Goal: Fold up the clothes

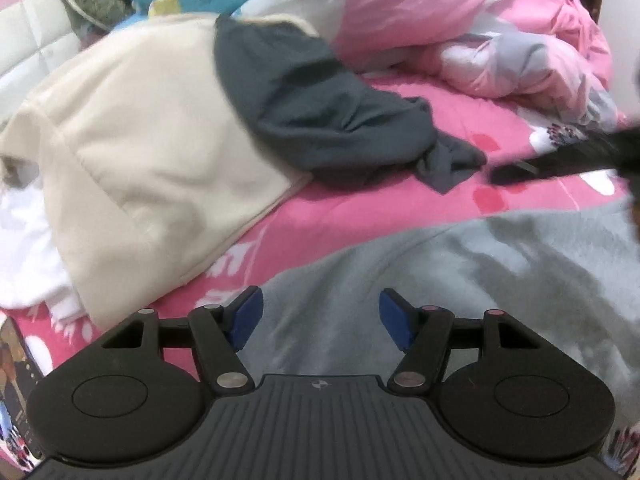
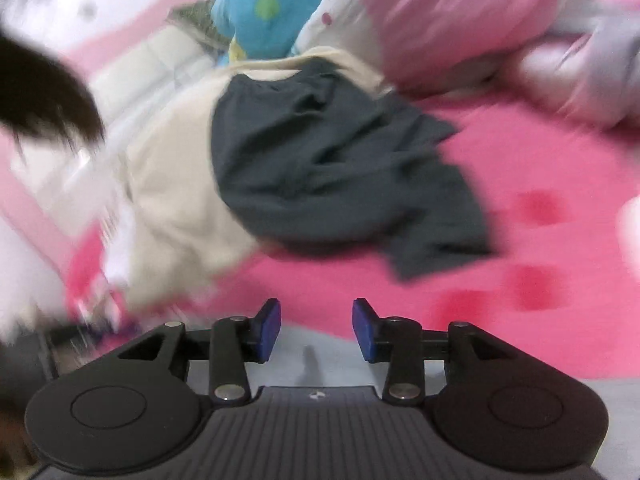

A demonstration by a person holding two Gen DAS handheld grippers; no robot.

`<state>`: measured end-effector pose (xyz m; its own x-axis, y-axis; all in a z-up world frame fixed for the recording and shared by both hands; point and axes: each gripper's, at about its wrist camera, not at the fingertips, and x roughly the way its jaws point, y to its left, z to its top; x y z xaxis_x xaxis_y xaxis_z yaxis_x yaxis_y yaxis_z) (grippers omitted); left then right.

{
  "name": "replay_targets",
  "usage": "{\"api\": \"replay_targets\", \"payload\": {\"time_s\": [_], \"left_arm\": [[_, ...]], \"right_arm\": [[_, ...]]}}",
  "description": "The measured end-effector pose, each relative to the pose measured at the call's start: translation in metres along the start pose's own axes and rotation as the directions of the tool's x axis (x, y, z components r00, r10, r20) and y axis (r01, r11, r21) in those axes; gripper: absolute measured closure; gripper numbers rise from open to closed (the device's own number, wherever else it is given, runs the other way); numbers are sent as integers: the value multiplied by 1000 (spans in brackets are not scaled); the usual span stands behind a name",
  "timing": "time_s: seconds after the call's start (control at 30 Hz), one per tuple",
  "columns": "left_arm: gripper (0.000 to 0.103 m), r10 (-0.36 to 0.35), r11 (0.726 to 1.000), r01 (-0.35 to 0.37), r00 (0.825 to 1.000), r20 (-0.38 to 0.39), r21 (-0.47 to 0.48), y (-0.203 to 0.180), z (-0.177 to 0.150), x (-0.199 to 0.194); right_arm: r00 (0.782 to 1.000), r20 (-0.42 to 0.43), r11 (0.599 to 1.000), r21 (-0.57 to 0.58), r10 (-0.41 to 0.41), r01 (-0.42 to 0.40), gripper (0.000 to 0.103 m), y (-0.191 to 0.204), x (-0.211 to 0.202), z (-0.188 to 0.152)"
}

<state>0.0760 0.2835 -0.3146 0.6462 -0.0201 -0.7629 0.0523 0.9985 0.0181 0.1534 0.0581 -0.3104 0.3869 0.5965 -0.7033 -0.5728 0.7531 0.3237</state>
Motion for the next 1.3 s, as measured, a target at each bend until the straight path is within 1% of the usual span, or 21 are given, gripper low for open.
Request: {"api": "replay_targets", "payload": {"time_s": [0.03,0.1,0.17,0.23,0.3,0.4,0.47,0.5,0.63,0.67,0.73,0.77,0.8,0.87,0.9,0.97,1.03,1.17,1.2,1.23,1.3], "left_arm": [[38,-8,1000,8,1000,1,8,-12,3,3],[38,-25,999,25,1000,4,23,-35,10,8],[38,-42,998,41,999,7,38,-58,16,13],[38,-65,996,65,998,0,63,-87,21,20],[38,-84,987,90,995,-48,136,-134,22,37],[38,-85,967,95,995,-52,237,-181,22,52],[38,-83,960,94,995,-54,265,-203,22,60],[38,-79,959,92,995,-59,267,-209,22,64],[38,-39,961,60,996,-84,270,-226,22,78],[38,-20,960,45,996,-92,276,-229,21,83],[38,15,958,17,994,-109,285,-230,19,89],[38,27,960,6,993,-113,281,-230,18,91],[38,35,962,-3,993,-114,272,-230,18,92],[38,67,964,-36,992,-111,265,-231,21,91],[38,95,960,-63,990,-105,272,-233,23,90],[38,113,958,-80,988,-105,274,-233,24,92],[38,121,958,-88,987,-108,272,-233,25,94],[37,138,958,-103,984,-114,269,-232,26,100],[37,142,958,-107,983,-115,268,-232,26,101],[37,146,957,-110,982,-117,267,-232,26,103],[36,151,958,-115,981,-123,261,-231,27,105]], "right_arm": [[998,-24,997,-56,-54,52,61,-12,-15,-5],[983,-73,974,-166,-168,154,61,-41,-44,-15],[954,-117,932,-277,-276,235,61,-74,-65,-26],[924,-154,885,-377,-350,273,61,-106,-77,-36],[916,-188,862,-446,-354,242,62,-131,-80,-43],[918,-227,806,-574,-325,144,64,-151,-75,-51],[916,-263,762,-644,-303,67,64,-162,-68,-56],[915,-283,750,-660,-288,33,65,-168,-66,-57],[915,-350,757,-649,-201,-82,66,-188,-72,-59],[913,-361,755,-648,-192,-97,71,-190,-72,-59],[910,-376,757,-643,-176,-120,92,-193,-73,-59],[912,-374,765,-633,-171,-116,98,-196,-74,-58],[916,-362,770,-630,-171,-105,100,-197,-77,-55],[934,-308,767,-638,-180,-63,100,-195,-89,-46],[941,-287,772,-634,-182,-44,100,-195,-94,-41],[950,-246,773,-635,-193,-7,100,-194,-103,-33],[949,-231,757,-653,-213,11,100,-198,-98,-36],[940,-248,759,-651,-234,17,100,-213,-66,-54],[944,-242,771,-636,-225,20,100,-218,-61,-57],[948,-239,798,-602,-209,25,100,-223,-60,-57],[960,-245,910,-413,-136,24,98,-244,-70,-46]]}}
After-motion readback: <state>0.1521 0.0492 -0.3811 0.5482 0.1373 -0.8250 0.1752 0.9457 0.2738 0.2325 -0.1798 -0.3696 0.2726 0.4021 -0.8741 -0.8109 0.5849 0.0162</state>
